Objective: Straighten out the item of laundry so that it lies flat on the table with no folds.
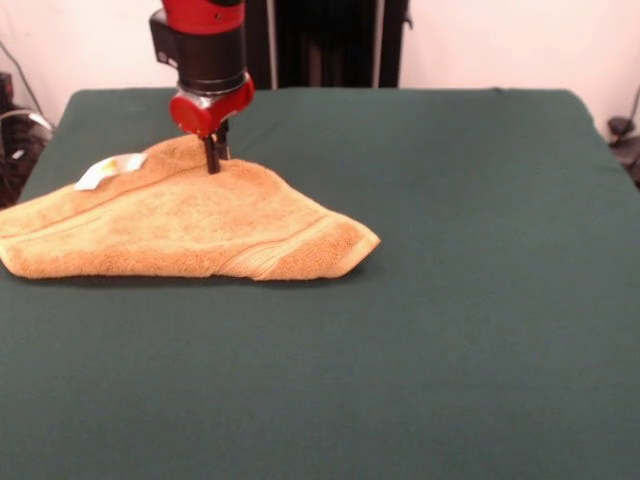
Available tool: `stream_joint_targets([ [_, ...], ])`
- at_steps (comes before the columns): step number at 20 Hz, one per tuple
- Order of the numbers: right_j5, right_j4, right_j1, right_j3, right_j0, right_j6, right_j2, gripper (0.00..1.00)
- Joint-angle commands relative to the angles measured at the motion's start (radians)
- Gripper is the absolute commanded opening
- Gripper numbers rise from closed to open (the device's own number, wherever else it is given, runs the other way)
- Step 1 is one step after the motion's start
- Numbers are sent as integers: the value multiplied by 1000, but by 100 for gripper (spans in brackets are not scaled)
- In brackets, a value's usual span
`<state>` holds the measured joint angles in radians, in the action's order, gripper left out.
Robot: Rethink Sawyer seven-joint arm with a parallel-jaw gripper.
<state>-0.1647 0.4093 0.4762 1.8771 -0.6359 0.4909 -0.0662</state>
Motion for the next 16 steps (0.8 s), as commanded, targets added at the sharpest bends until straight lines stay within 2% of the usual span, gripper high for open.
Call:
stream_joint_targets([
  [1, 107, 21, -283, -149, -13, 199, -86, 0],
  [4, 108, 20, -283, -148, -16, 200, -89, 0],
  [7, 80, -11, -286, -177, 52, 238, -28, 0],
  [9, 100, -9, -279, -161, 34, 238, -44, 0],
  [16, 89, -85, -276, -125, 62, 312, -28, 0],
])
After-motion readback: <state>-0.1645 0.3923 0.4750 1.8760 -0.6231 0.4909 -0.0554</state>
